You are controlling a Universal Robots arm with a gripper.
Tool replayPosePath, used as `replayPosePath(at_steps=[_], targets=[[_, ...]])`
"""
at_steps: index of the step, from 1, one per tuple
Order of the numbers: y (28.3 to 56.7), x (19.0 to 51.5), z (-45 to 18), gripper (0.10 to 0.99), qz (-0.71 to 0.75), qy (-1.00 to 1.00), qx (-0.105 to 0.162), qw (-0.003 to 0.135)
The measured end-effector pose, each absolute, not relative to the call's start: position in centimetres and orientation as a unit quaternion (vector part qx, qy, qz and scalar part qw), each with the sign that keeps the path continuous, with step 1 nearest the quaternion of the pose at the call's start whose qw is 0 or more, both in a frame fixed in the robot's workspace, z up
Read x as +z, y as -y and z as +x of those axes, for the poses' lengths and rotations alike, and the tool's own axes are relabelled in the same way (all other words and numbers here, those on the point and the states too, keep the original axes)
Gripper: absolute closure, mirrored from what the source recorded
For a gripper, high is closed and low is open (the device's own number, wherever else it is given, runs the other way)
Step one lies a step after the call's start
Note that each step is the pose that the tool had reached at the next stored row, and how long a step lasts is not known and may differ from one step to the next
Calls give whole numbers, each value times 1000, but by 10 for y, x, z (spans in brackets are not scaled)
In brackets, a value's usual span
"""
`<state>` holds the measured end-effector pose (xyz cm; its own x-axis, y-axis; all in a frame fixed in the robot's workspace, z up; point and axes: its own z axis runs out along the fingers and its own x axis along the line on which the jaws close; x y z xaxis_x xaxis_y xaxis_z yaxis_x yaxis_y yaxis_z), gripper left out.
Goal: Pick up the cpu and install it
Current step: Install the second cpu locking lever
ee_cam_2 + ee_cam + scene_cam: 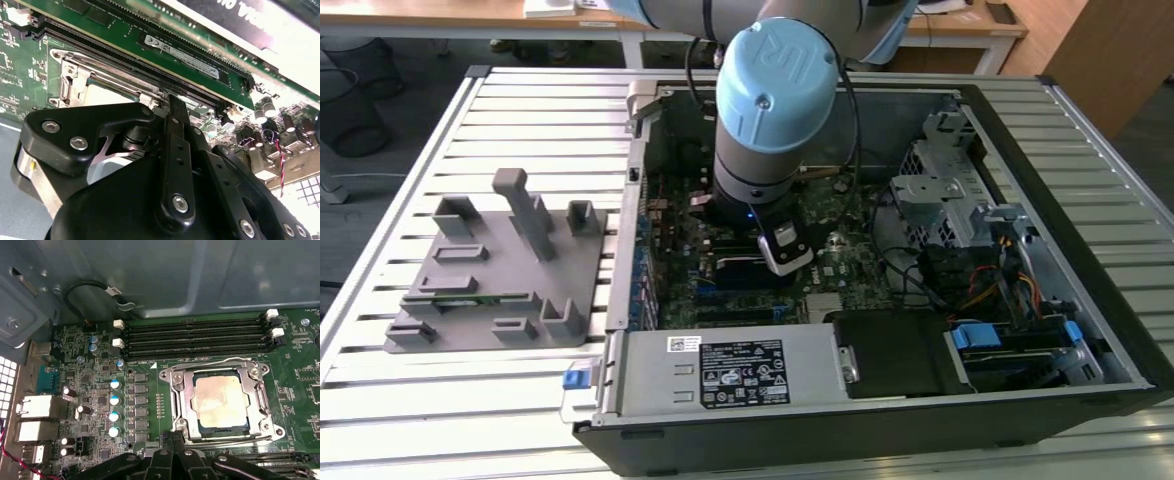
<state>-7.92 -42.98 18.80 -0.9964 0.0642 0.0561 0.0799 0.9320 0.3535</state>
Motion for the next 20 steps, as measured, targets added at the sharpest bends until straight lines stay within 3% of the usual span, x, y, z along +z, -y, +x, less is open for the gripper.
replayPosePath(at_steps=[13,20], targets=[[425,186,-81,980,-37,982,-183,22],[426,207,-82,980,-37,982,-183,22]])
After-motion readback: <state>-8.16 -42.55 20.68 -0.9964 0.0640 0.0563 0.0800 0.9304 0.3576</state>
